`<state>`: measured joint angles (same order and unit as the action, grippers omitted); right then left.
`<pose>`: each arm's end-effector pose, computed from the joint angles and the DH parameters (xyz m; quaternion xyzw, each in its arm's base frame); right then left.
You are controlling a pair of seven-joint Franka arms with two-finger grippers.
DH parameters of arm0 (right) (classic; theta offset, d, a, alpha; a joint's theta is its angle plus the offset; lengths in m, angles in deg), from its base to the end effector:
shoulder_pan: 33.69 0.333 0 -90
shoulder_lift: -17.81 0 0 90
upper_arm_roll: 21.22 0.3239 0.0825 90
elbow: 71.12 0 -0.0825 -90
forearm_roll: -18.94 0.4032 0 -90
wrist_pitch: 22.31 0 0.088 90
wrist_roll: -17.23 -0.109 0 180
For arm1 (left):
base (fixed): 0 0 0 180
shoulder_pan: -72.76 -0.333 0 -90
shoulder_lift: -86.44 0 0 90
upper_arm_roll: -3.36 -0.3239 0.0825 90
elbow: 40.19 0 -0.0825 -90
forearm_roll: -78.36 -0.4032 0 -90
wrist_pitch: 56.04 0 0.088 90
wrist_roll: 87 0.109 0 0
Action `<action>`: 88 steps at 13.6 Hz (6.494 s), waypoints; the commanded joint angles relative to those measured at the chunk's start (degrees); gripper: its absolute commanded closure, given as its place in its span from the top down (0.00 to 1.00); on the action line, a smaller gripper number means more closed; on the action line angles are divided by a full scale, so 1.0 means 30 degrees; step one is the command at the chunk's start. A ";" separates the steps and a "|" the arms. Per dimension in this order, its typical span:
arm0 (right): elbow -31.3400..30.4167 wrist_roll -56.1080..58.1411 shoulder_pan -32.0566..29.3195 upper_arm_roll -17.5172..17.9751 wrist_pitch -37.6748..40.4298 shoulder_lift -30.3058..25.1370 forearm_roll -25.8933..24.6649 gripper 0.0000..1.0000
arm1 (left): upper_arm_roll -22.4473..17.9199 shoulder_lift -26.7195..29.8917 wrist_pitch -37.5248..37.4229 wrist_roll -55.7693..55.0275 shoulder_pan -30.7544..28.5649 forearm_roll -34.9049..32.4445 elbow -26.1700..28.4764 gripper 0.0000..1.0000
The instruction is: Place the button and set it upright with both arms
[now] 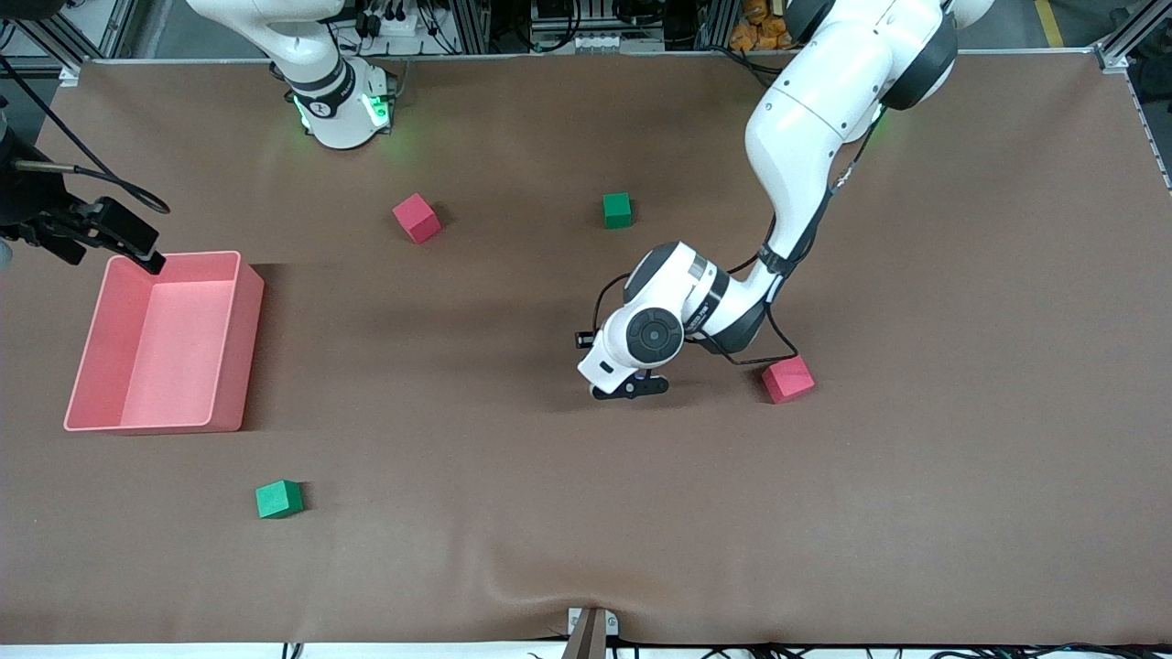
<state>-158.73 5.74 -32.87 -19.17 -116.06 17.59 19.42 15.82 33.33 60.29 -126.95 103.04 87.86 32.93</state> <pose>0.5790 0.0299 0.6594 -0.9956 0.0751 -0.0545 0.0110 0.5722 -0.4907 0.1805 0.9826 0.0536 -0.1636 0.0695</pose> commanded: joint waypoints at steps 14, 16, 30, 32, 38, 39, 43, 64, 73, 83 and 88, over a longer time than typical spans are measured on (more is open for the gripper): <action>0.0553 0.0403 -0.0563 0.0225 0.0953 0.0252 0.0014 1.00 | -0.0082 -0.0868 0.0451 0.0629 0.0014 0.0554 -0.0674 0.62; 0.0553 0.0433 -0.0682 0.0254 0.0925 0.0281 0.0014 1.00 | -0.0082 -0.0899 0.0510 0.0629 0.0043 0.0554 -0.0674 0.48; 0.0524 0.0403 -0.0916 0.0225 0.1013 0.0281 0.0073 1.00 | -0.2302 0.1648 0.2235 -0.3110 0.3083 -0.1545 -0.0645 0.00; 0.0524 0.0403 -0.0887 0.0225 0.1013 0.0281 0.0073 1.00 | -0.3590 0.1825 0.3054 -0.6471 0.4983 -0.4291 -0.0645 0.00; 0.0524 0.0403 -0.0916 0.0254 0.1013 0.0281 0.0102 1.00 | -0.6498 0.0833 0.5746 -1.7017 0.9240 -1.2847 -0.0499 0.00; 0.0524 0.0403 -0.0916 0.0225 0.1013 0.0281 0.0102 1.00 | -0.6498 0.0540 0.6305 -1.9009 0.9329 -1.4633 -0.0470 0.00; 0.0524 0.0403 -0.0916 0.0225 0.1013 0.0281 0.0102 1.00 | -0.6440 -0.0427 0.6486 -2.2831 0.9681 -2.0936 -0.0176 0.00; 0.0465 0.0403 -0.1034 0.0254 0.1130 0.0281 0.0132 1.00 | -0.6352 -0.3740 0.6897 -3.2593 1.0003 -3.4690 -0.0118 0.00; 0.0465 0.0403 -0.1063 0.0254 0.1189 0.0281 0.0132 1.00 | -0.4833 -0.2806 0.6838 -3.2477 1.0150 -3.2295 0.0935 1.00; 0.0406 0.0403 -0.1062 0.0225 0.1803 0.0310 0.0571 1.00 | -0.2222 0.1498 0.5494 -2.4229 1.0034 -1.8830 0.2959 1.00; 0.0406 0.0403 -0.1356 0.0225 0.1775 0.0310 0.0571 1.00 | -0.2250 0.5390 0.1251 -1.7958 0.9276 -1.2934 0.2958 1.00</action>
<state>-158.67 6.39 -35.59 -19.48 -111.46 18.04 20.16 8.50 43.22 68.27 -186.56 132.82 44.65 39.18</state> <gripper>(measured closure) 0.000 0.000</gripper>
